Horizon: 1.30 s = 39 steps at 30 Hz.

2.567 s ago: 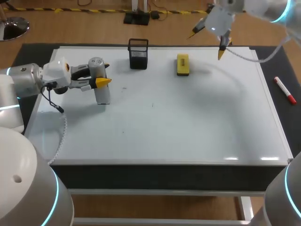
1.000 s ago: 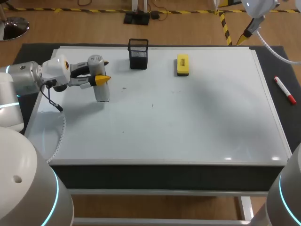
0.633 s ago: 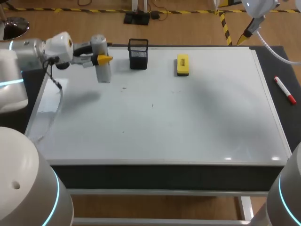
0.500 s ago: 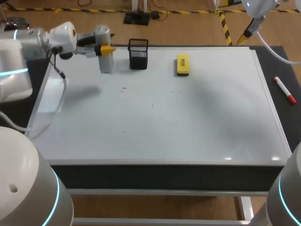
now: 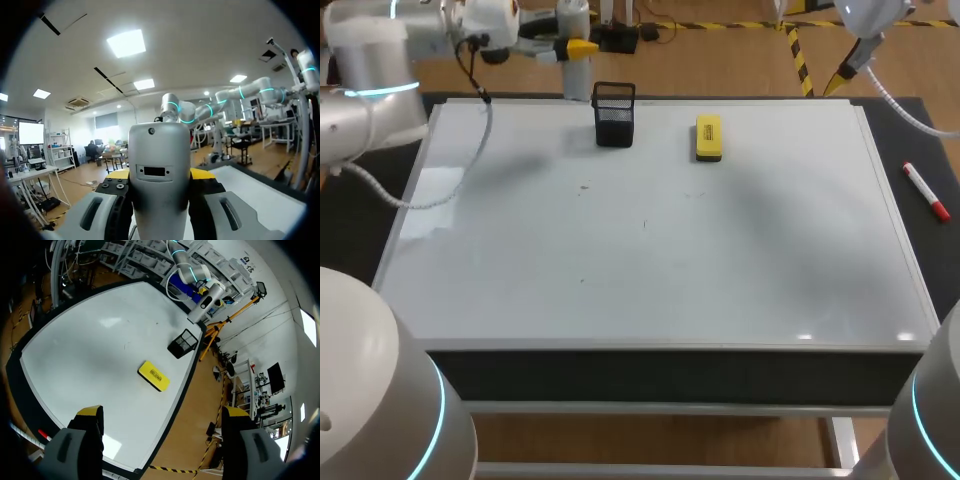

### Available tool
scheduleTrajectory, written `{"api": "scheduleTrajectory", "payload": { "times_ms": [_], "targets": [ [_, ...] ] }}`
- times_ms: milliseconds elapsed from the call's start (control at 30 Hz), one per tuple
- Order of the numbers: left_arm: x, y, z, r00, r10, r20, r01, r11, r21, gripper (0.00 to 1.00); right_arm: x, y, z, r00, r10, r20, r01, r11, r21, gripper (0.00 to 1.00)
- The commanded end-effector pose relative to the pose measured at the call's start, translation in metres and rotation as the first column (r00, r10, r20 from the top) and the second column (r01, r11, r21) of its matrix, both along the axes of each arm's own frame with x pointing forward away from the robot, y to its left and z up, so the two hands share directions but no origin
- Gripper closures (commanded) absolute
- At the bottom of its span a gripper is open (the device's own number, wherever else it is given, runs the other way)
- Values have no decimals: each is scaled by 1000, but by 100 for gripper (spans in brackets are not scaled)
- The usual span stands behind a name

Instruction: Pick up the inspection probe, press it on each red-marked spot on the whiteboard one by one, put down the probe, pick up the eraser, and wipe off all the red marks.

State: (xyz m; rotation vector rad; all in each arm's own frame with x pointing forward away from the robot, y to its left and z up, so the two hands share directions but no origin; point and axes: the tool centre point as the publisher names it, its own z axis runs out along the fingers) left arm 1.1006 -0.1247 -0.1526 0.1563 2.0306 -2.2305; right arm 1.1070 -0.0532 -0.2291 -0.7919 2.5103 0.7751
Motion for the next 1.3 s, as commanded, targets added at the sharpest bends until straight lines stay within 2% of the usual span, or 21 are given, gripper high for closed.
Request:
{"api": "scheduleTrajectory", "payload": {
  "times_ms": [33, 333, 467, 700, 1067, 1300],
  "targets": [
    [27, -13, 1, 994, -113, 5, 113, 994, 4, 100, 1, 0, 0, 1000, 2, -1, -2, 1000, -4, 0],
    [54, -34, -15, 992, -126, -33, 125, 992, -13, 100, 1, 0, 0, 1000, 2, -1, -2, 1000, -4, 0],
    [59, -41, -23, 990, -132, -44, 132, 991, -13, 100, 1, 0, 0, 1000, 2, -1, -2, 1000, -4, 0],
    [64, -47, -31, 989, -142, -38, 141, 989, -48, 100, 1, 0, 0, 1000, 2, -1, -2, 1000, -4, 0],
    [60, -48, -48, 990, -138, -41, 135, 989, -52, 100, 1, 0, 0, 1000, 2, -1, -2, 1000, -4, 0],
    [66, -51, -64, 990, -132, -56, 129, 990, -53, 100, 1, 0, 0, 1000, 2, -1, -2, 1000, -4, 0]
  ]
}}
